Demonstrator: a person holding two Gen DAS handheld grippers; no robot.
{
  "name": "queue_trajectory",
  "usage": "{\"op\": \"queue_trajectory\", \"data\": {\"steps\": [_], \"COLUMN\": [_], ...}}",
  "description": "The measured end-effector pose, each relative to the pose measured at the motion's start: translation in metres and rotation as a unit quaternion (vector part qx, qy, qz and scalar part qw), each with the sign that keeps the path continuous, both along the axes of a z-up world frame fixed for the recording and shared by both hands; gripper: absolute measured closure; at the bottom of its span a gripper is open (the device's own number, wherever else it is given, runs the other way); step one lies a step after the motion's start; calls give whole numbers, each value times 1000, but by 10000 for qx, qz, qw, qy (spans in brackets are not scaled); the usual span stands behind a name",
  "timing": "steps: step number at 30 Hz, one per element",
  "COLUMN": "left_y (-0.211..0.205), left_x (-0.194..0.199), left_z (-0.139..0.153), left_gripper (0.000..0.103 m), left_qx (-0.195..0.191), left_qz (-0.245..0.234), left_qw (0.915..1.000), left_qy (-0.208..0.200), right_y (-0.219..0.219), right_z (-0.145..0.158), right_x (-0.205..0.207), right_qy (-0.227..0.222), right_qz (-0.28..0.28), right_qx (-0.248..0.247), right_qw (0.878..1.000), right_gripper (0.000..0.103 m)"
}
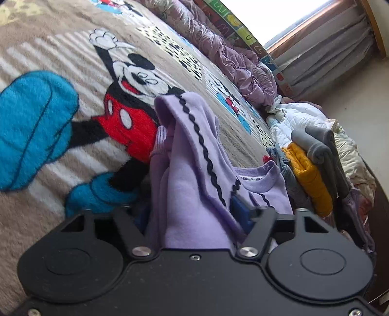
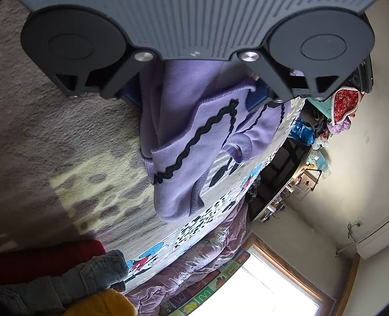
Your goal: Fold clothes
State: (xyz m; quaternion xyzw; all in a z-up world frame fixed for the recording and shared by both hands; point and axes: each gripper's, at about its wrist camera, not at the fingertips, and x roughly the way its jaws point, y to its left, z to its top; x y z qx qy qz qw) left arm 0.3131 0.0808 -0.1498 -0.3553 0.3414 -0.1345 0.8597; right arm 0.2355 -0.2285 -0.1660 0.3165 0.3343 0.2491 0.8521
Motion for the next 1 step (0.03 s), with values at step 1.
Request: {"op": "queue_trajectory", "data": {"steps": [1], "left_y": [1], "left_x": [-2], "left_z": [-2], "left_gripper": [55], "left_qx": [-150], "left_qz": [-11], "left_qw": [9999], "left_qy": [-5], "right_y": [0], "right_z": [0], "right_x": [-2], "right_qy": [-1], "right_qz": [-23], "right_qx": [22], "right_qw": [10000], "right_gripper": [30]}}
